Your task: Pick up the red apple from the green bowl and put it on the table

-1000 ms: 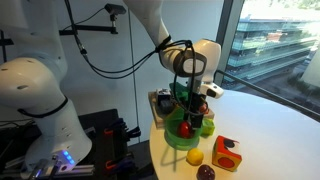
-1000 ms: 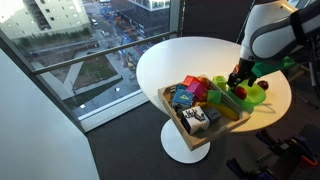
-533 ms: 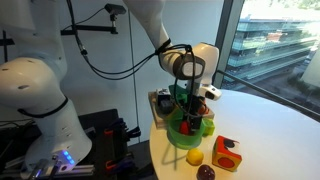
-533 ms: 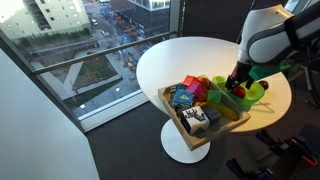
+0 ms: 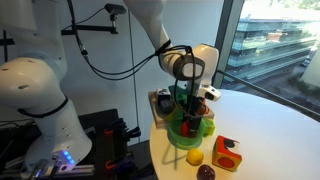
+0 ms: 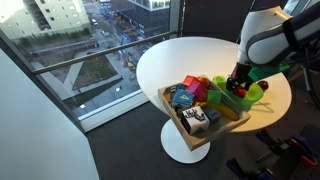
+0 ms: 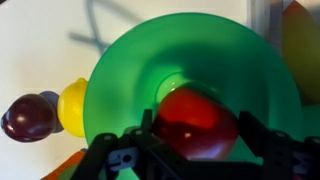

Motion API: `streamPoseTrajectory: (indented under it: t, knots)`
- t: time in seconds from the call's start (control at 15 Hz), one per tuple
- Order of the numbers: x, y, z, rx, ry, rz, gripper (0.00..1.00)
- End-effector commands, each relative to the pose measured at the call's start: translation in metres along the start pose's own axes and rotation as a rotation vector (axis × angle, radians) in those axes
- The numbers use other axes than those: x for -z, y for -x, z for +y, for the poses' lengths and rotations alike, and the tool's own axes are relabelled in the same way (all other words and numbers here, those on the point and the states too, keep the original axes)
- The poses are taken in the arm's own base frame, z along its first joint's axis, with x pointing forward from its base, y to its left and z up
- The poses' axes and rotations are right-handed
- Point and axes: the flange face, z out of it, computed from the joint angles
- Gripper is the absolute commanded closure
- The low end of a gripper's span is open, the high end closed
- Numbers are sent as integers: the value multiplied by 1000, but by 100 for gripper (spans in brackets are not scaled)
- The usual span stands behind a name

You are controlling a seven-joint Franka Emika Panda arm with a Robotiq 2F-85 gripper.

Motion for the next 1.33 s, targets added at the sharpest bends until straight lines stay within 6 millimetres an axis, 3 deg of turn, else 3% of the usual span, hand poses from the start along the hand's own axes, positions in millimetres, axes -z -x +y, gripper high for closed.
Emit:
streamPoseTrajectory:
  t: [0.0, 0.53, 0.87, 1.27]
  knots:
    - [12, 2, 4, -14, -15, 25, 40]
    - [36, 2, 13, -28, -22, 25, 40]
    - [57, 3, 30, -45, -31, 4, 40]
    - [88, -10, 55, -120, -50, 6, 40]
